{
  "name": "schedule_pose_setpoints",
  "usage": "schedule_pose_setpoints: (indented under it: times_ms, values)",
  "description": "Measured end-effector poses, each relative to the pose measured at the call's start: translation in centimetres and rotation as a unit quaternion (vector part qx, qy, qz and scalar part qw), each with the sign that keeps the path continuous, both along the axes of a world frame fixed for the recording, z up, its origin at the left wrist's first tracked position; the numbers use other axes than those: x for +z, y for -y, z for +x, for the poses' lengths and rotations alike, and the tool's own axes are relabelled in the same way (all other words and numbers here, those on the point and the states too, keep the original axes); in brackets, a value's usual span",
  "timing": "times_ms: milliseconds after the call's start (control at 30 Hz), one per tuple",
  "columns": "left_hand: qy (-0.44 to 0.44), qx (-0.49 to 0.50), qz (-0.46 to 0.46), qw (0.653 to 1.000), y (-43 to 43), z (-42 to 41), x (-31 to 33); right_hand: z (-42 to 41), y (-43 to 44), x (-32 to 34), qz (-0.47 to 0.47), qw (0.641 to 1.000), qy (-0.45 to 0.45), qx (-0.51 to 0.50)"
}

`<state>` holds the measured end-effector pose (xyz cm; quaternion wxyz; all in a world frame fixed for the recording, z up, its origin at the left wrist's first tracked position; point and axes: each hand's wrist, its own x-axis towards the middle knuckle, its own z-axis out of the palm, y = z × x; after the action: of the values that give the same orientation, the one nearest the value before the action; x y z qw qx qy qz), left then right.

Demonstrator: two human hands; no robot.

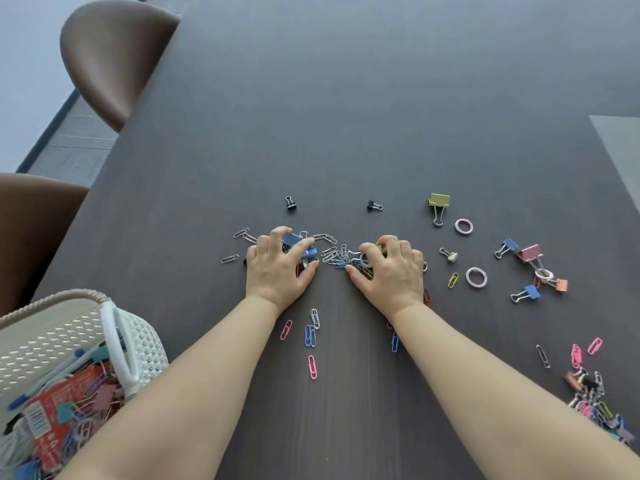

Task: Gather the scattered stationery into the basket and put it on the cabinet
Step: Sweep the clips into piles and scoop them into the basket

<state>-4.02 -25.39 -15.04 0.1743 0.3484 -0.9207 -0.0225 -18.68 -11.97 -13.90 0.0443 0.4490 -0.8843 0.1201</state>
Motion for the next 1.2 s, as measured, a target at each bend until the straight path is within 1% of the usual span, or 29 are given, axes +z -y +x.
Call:
schedule_pose_setpoints:
  times_ms: [233, 367, 467, 567, 733, 833, 967, 1067, 1133, 1200]
  values:
    - [-0.006, -0.013, -0.008, 1.000, -2.4, 1.9, -0.1, 1.8, -1.9, -0.3, -0.009, 0.999, -0.033, 0.019]
    - [0.003, -0.036, -0.004, 0.999, -2.9, 2.6, 0.3, 1.9, -2.3, 0.0, 0.016, 0.998, -0.040, 0.042]
    - [0.011, -0.061, 0.008, 0.998, -3.1, 2.9, 0.7, 2.2, -2.9, 0.3, 0.035, 0.997, -0.031, 0.067]
    - [0.038, -0.054, 0.008, 0.998, -3.6, 3.2, 1.2, 2.7, -3.6, 0.7, 0.052, 0.995, -0.028, 0.077]
    - [0.044, -0.080, -0.001, 0.996, -4.9, 4.4, 1.6, 4.1, -4.8, 1.7, 0.090, 0.992, 0.019, 0.081]
    - [0.005, -0.099, 0.001, 0.995, -5.5, 5.5, 2.1, 4.6, -5.2, 3.2, 0.104, 0.990, 0.081, 0.043]
    - [-0.070, -0.089, 0.019, 0.993, -6.2, 7.1, 5.4, 5.9, -5.0, 6.7, 0.078, 0.990, 0.109, 0.040]
    - [-0.140, -0.091, 0.022, 0.986, -6.9, 8.4, 9.5, 7.9, -4.3, 10.1, 0.024, 0.991, 0.117, 0.061]
    - [-0.178, -0.086, 0.000, 0.980, -7.0, 9.9, 12.4, 9.9, -3.7, 12.6, -0.023, 0.988, 0.130, 0.082]
    - [-0.196, -0.065, -0.025, 0.978, -6.7, 12.5, 14.9, 12.1, -3.1, 14.7, -0.059, 0.982, 0.144, 0.109]
